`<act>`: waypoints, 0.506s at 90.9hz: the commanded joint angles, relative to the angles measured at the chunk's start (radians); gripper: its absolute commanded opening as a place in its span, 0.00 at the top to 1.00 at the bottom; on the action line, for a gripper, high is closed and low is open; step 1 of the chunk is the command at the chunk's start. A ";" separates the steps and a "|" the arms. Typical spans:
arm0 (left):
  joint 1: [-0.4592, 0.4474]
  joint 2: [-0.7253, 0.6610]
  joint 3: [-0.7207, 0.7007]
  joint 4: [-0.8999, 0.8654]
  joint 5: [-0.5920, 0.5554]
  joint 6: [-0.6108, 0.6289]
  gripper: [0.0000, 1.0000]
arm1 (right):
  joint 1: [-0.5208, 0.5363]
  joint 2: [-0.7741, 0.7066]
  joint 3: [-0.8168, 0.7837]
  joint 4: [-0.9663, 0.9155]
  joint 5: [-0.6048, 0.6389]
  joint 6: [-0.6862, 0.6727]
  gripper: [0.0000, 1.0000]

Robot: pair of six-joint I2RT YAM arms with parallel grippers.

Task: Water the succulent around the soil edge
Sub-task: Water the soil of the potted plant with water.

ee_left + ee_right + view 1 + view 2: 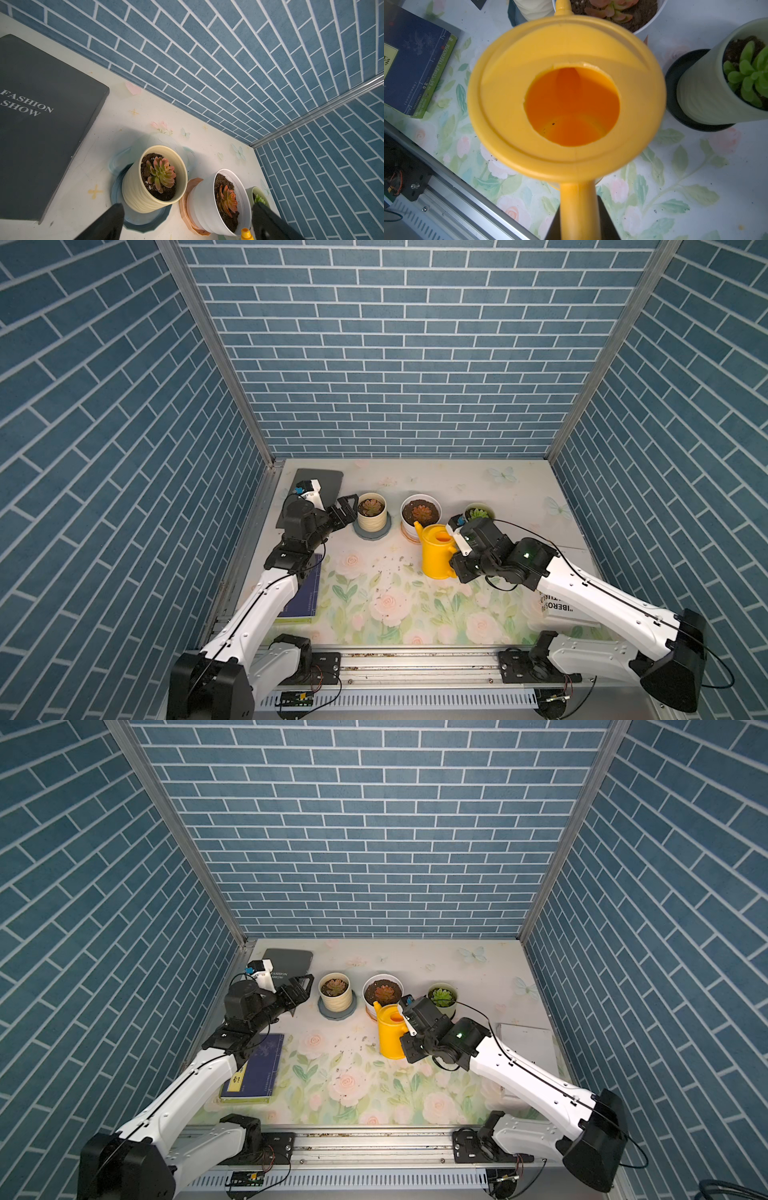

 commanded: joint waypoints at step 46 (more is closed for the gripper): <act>-0.003 0.004 0.000 0.015 0.013 0.006 0.00 | 0.071 0.038 0.090 -0.098 0.119 0.093 1.00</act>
